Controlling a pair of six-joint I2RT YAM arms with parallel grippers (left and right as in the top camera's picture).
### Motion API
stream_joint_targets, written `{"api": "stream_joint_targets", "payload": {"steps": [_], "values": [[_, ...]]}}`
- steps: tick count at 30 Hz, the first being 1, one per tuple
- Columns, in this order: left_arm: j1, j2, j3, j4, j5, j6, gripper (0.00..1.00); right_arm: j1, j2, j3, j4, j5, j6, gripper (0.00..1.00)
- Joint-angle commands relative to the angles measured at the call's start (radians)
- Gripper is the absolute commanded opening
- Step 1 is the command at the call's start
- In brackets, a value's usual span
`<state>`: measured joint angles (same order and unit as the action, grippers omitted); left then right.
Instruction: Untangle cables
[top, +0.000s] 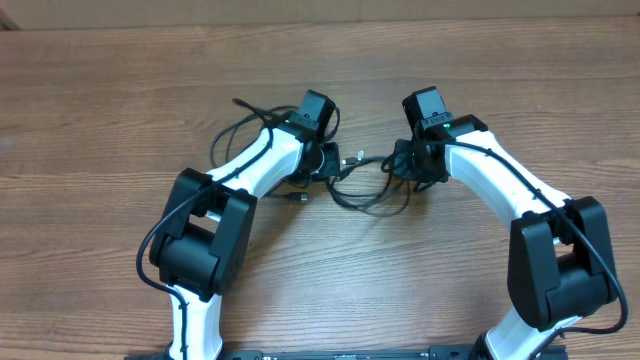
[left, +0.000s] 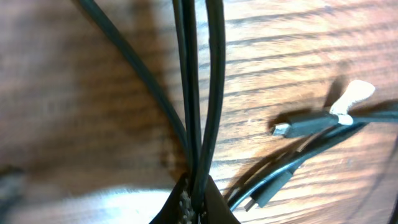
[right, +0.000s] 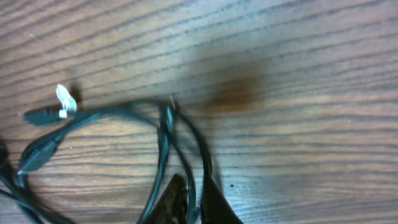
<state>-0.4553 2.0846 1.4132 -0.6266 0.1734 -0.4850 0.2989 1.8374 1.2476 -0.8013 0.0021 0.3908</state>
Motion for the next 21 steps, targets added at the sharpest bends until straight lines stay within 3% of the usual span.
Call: {"api": "stream_joint_targets", "payload": {"steps": [1, 4, 9, 16, 21], "values": [[0.011, 0.029, -0.006, 0.017, 0.004, 0.394, 0.04, -0.006, -0.023, 0.017, -0.024, -0.008, -0.034, 0.19], [0.011, 0.029, -0.006, 0.027, 0.043, 0.460, 0.04, -0.006, -0.023, 0.017, -0.025, -0.008, -0.034, 0.27], [0.012, 0.029, -0.001, 0.078, 0.211, 0.456, 0.04, -0.006, -0.023, 0.014, -0.038, -0.008, -0.026, 0.29], [0.012, 0.029, -0.002, 0.067, 0.190, 0.456, 0.04, 0.002, -0.023, -0.028, -0.130, -0.034, 0.055, 0.28], [0.012, 0.029, -0.002, 0.067, 0.193, 0.455, 0.04, 0.003, -0.023, -0.116, -0.068, -0.035, 0.054, 0.29]]}}
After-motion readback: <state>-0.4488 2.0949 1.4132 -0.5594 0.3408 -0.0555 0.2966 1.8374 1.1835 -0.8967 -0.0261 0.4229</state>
